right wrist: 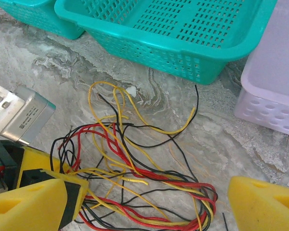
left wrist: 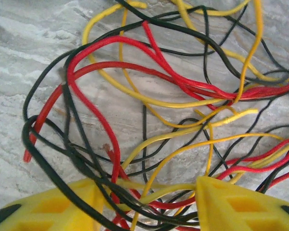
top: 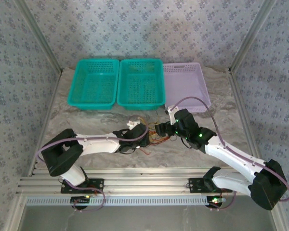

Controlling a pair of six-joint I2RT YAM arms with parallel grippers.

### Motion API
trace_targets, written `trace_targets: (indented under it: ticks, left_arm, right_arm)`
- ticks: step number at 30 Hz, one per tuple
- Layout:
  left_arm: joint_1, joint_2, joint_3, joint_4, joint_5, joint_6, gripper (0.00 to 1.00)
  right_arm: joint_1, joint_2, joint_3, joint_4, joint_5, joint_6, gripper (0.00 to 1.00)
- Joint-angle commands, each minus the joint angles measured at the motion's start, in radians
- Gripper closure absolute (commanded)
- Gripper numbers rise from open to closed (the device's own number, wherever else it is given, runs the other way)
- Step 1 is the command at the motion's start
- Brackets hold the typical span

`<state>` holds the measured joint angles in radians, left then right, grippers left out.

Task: Untangle the cables

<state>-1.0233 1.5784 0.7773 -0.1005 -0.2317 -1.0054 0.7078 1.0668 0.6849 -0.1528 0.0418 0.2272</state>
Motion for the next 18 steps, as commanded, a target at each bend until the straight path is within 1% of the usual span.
trace_targets:
  ticks: [1, 2, 4, 7, 9, 16, 18]
  left_arm:
    - [-0.008, 0.012, 0.013, 0.004, -0.027, -0.005, 0.56]
    - [-0.008, 0.014, 0.01, 0.007, -0.027, -0.006, 0.58]
    - [-0.008, 0.012, 0.001, 0.009, -0.03, -0.007, 0.65]
    - [-0.008, 0.008, -0.014, 0.015, -0.029, -0.008, 0.7]
    - [-0.008, 0.001, -0.022, 0.015, -0.027, -0.004, 0.77]
    - [-0.008, -0.052, -0.062, -0.003, -0.026, 0.021, 0.97]
    - [-0.008, -0.073, -0.073, -0.018, -0.03, 0.03, 1.0]
  right_arm:
    - [0.009, -0.019, -0.004, 0.008, 0.002, 0.0, 0.12]
    - [0.01, -0.018, -0.004, 0.007, 0.001, -0.001, 0.11]
    - [0.009, -0.016, -0.004, 0.009, -0.003, 0.0, 0.11]
    - [0.011, -0.01, -0.002, 0.01, -0.016, 0.0, 0.11]
    - [0.012, 0.0, 0.002, 0.01, -0.028, -0.002, 0.11]
    - [0.021, 0.049, 0.016, 0.01, -0.054, -0.002, 0.11]
    - [0.023, 0.067, 0.021, 0.014, -0.059, -0.001, 0.12]
